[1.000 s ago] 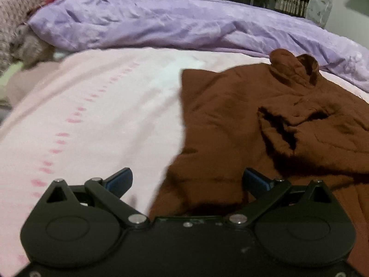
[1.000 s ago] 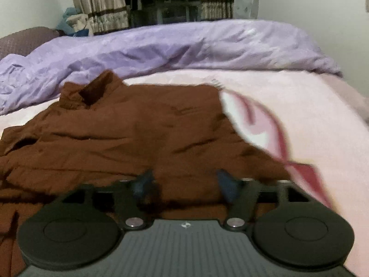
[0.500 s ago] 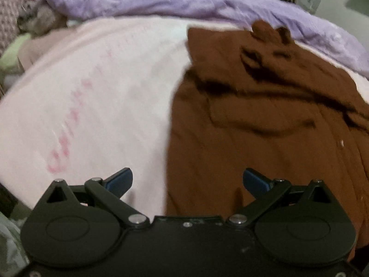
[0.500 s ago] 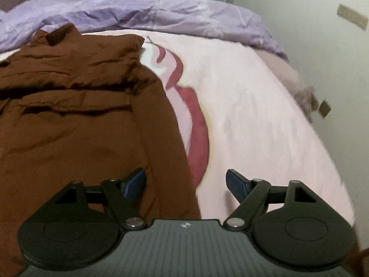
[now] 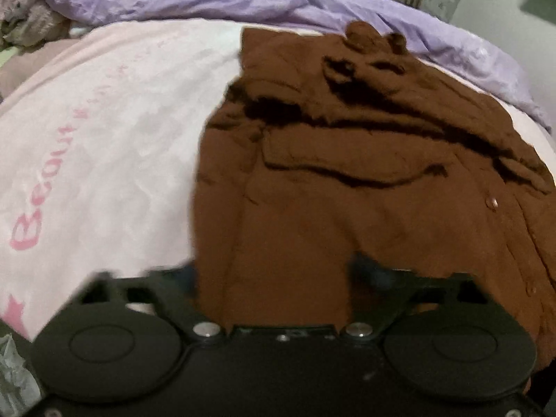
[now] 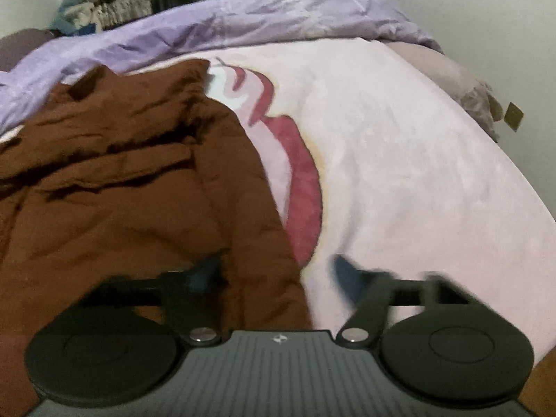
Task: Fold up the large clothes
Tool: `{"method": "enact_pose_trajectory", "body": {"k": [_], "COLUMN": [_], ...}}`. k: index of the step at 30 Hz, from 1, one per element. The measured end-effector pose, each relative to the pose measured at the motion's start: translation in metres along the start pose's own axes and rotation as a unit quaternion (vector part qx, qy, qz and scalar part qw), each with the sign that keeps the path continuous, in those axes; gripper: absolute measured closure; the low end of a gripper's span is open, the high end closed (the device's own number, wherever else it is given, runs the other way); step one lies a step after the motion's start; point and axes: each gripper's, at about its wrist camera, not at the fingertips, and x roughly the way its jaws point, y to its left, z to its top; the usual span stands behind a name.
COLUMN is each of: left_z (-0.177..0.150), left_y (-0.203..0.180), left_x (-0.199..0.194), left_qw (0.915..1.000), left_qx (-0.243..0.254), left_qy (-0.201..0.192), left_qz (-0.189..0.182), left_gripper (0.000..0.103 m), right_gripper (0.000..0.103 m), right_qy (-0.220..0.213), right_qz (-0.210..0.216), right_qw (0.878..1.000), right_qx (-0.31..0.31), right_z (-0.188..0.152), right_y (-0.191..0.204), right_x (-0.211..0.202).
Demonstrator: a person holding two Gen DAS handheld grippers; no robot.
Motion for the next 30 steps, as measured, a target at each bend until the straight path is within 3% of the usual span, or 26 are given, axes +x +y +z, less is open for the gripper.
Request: {"method": "enact_pose_trajectory", "body": {"k": [1,2,4,8,11,13,16,18,20,25,26,27,28,29,30], "left_z": [0.005,0.011,0.027,0.049,0.046,0.035,0.011,-0.004,-0.016,-0.031,-0.034,-0.036,-0.038,-0.038,-0.036], "left_y": [0.004,0.011,0.025,0.026,0.018,0.016,0.019,0.017,0.013,-0.003,-0.003,-0.003,-0.001,-0.001,-0.001], "left_x": [-0.004,-0.01,-0.022,-0.035,-0.029,-0.017,-0.012,-0.015,-0.02,-0.027,-0.028,-0.029,-0.03,-0.031,-0.034], "left_qw": [0.9999,0.9994,0.9972,0.9972,0.999,0.9997,0.9993,0.999,0.9989,0.9982,0.9984,0.9989,0.9992,0.9994,0.9996], "left_qx": [-0.011,-0.03,-0.059,-0.036,-0.01,-0.009,-0.025,-0.022,-0.017,0.011,0.015,0.013,0.009,0.007,0.005], "left_qy": [-0.006,-0.015,-0.038,-0.064,-0.044,-0.019,0.015,0.031,0.037,0.054,0.051,0.042,0.035,0.028,0.024], "left_qz": [0.003,-0.004,-0.024,-0.011,0.004,0.014,0.024,0.023,0.024,0.021,0.022,0.018,0.016,0.017,0.015], "left_gripper": [0.074,0.087,0.088,0.088,0.088,0.085,0.056,0.034,0.024,0.004,0.004,0.007,0.01,0.028,0.058], "right_gripper": [0.098,0.097,0.097,0.097,0.093,0.088,0.071,0.046,0.032,0.028,0.029,0.048,0.059,0.078,0.085], "right_qy": [-0.004,-0.002,-0.019,-0.053,-0.056,-0.033,0.006,0.01,0.017,0.03,0.036,0.044,0.048,0.048,0.045], "right_qz": [0.014,0.042,0.015,-0.009,-0.014,-0.025,-0.041,-0.035,-0.03,-0.001,0.008,0.02,0.034,0.053,0.062], "right_qw": [1.0,0.999,1.0,0.998,0.998,0.998,0.997,0.997,0.996,0.998,0.998,0.998,0.998,0.997,0.997], "right_qx": [0.001,0.008,-0.003,-0.028,-0.036,-0.051,-0.063,-0.073,-0.08,-0.058,-0.051,-0.045,-0.038,-0.027,-0.018], "right_z": [0.001,0.003,0.007,0.012,0.012,0.008,-0.001,-0.009,-0.016,-0.024,-0.024,-0.025,-0.026,-0.027,-0.027], "right_y": [0.001,0.002,0.013,0.033,0.031,0.028,0.026,0.023,0.019,0.006,0.004,0.001,-0.001,-0.004,-0.004], "right_x": [-0.004,-0.009,-0.018,-0.037,-0.041,-0.029,-0.017,-0.02,-0.025,-0.031,-0.031,-0.031,-0.03,-0.031,-0.033]}}
